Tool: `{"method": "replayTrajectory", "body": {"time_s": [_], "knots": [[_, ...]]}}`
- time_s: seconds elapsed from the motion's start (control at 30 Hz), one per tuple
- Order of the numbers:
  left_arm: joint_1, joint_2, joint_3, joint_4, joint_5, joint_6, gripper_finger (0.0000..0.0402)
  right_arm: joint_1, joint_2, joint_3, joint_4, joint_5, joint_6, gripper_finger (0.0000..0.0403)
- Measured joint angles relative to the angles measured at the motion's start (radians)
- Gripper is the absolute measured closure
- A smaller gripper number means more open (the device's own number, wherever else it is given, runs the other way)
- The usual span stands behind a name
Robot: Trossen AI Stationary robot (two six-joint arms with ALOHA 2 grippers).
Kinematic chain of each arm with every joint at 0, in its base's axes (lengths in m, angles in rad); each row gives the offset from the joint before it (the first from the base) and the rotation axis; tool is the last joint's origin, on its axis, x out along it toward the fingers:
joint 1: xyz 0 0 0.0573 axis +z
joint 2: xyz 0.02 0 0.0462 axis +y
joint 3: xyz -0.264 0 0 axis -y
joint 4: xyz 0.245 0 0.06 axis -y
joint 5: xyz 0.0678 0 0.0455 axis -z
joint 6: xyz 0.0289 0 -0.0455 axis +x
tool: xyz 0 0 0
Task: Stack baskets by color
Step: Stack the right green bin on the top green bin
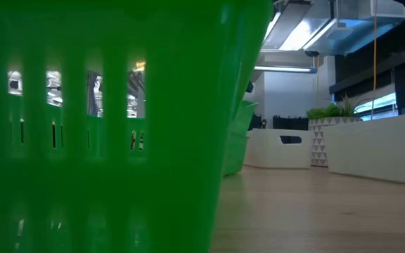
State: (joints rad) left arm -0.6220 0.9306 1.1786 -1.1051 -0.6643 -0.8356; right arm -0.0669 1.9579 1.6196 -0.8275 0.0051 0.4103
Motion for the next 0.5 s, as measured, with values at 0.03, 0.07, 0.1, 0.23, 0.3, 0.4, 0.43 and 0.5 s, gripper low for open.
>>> {"method": "replayTrajectory", "body": {"time_s": [0.03, 0.07, 0.1, 0.23, 0.3, 0.4, 0.43, 0.5], "knots": [[0.000, 0.000, 0.000, 0.000, 0.000, 0.000, 0.0401, 0.000, 0.000, 0.001, -0.002, 0.000, 0.000, 0.0370], [0.000, 0.000, 0.000, 0.000, 0.000, 0.000, 0.0401, 0.000, 0.000, 0.006, -0.007, -0.002, 0.000, 0.0369], [0.000, 0.000, 0.000, 0.000, 0.000, 0.000, 0.0401, 0.000, 0.000, 0.013, -0.012, -0.009, 0.001, 0.0369], [0.000, 0.000, 0.000, 0.000, 0.000, -0.002, 0.0401, -0.001, 0.000, 0.033, -0.010, -0.039, -0.005, 0.0368], [0.000, 0.000, 0.000, 0.000, 0.000, -0.002, 0.0401, -0.002, 0.000, 0.033, -0.014, -0.071, -0.023, 0.0368], [0.000, 0.000, 0.000, 0.000, 0.000, -0.003, 0.0401, -0.002, 0.000, 0.033, -0.017, -0.085, -0.025, 0.0382], [0.000, 0.000, 0.000, 0.000, 0.000, -0.003, 0.0402, -0.001, 0.000, 0.033, -0.018, -0.086, -0.027, 0.0390], [0.000, 0.000, 0.000, 0.000, 0.000, -0.002, 0.0401, -0.001, 0.000, 0.033, -0.017, -0.086, -0.030, 0.0396]]}}
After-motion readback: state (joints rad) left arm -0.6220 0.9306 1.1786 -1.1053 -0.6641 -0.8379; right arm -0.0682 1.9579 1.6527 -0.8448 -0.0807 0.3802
